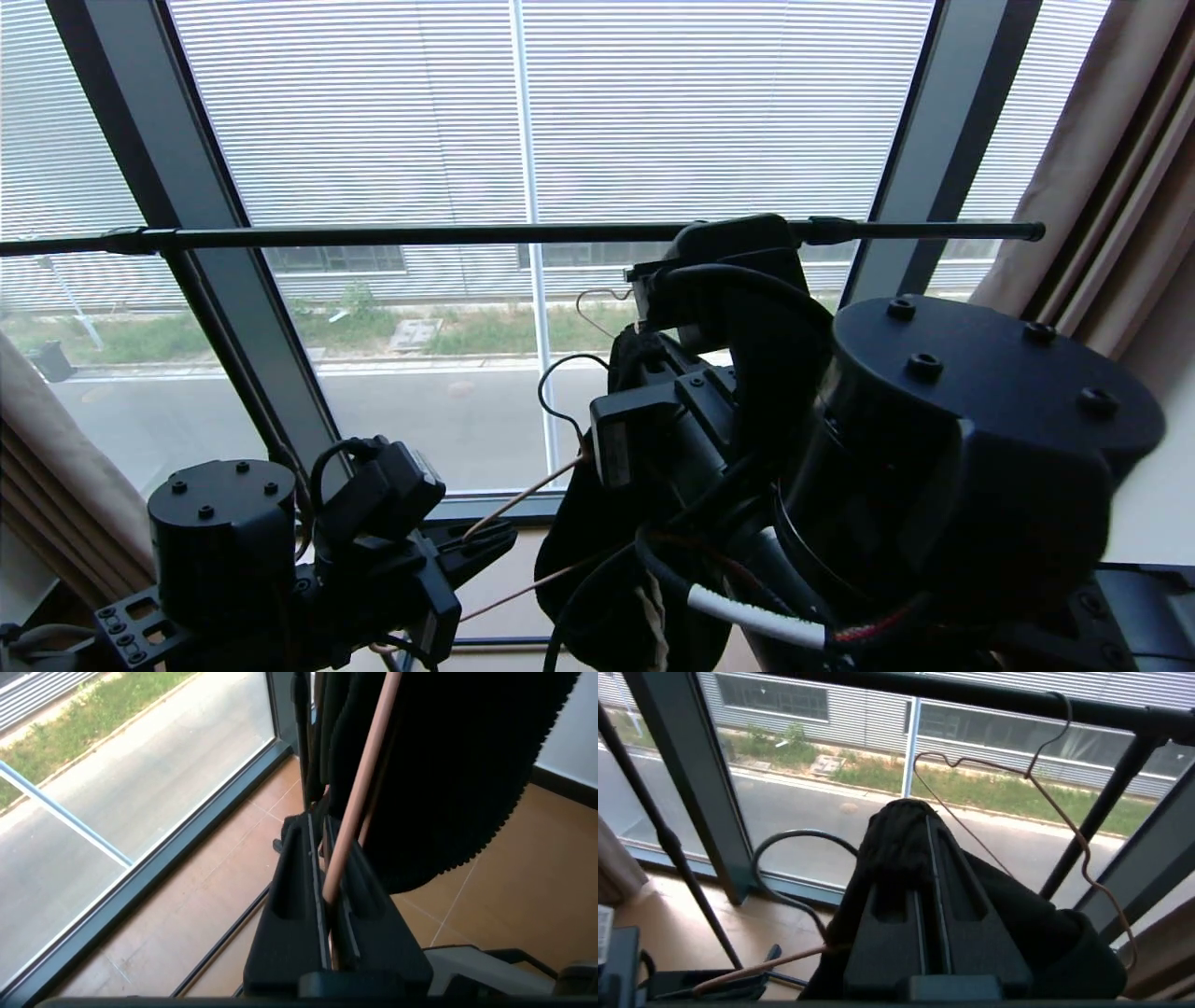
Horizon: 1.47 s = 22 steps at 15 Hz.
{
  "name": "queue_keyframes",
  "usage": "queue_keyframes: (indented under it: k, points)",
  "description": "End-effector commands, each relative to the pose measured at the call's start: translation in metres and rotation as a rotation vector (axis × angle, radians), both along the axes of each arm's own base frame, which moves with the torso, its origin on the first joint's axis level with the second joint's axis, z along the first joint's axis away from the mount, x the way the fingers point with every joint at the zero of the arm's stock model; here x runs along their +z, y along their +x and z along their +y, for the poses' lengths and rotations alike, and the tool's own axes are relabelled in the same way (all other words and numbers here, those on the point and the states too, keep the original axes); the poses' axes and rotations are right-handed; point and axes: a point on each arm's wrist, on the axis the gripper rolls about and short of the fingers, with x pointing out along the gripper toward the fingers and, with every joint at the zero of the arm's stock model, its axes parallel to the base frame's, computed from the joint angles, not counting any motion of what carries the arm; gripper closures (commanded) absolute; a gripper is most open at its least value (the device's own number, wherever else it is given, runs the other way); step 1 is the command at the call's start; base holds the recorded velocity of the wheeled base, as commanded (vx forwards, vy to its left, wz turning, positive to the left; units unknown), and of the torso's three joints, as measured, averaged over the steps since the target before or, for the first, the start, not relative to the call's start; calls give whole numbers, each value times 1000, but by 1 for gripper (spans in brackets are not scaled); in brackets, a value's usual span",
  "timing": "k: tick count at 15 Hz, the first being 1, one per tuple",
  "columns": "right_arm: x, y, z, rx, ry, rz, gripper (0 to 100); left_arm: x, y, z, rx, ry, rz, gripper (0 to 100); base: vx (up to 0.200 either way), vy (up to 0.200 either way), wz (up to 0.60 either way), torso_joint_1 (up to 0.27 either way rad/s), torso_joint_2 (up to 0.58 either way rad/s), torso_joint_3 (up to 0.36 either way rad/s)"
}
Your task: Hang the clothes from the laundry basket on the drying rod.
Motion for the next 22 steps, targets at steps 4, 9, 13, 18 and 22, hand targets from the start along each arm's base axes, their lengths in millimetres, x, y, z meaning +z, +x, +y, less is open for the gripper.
queue_keyframes:
  k: [4,9,13,18,22]
  points:
    - [6,17,-31,-93,8,-3,0,10,-8,5,2,-30,-30,100,0,0,0,0,0,0]
    - [-8,32,-19,-113,-25,12,0,13,-14,7,-4,-36,-40,100,0,0,0,0,0,0]
    - [-16,35,11,-80,-55,10,0,15,-16,6,-12,-40,-47,100,0,0,0,0,0,0]
    - [-16,24,13,-56,-64,10,0,15,-13,7,11,-63,-23,100,0,0,0,0,0,0]
    - [-16,20,5,-63,-65,12,0,14,-2,10,50,-65,-15,100,0,0,0,0,0,0]
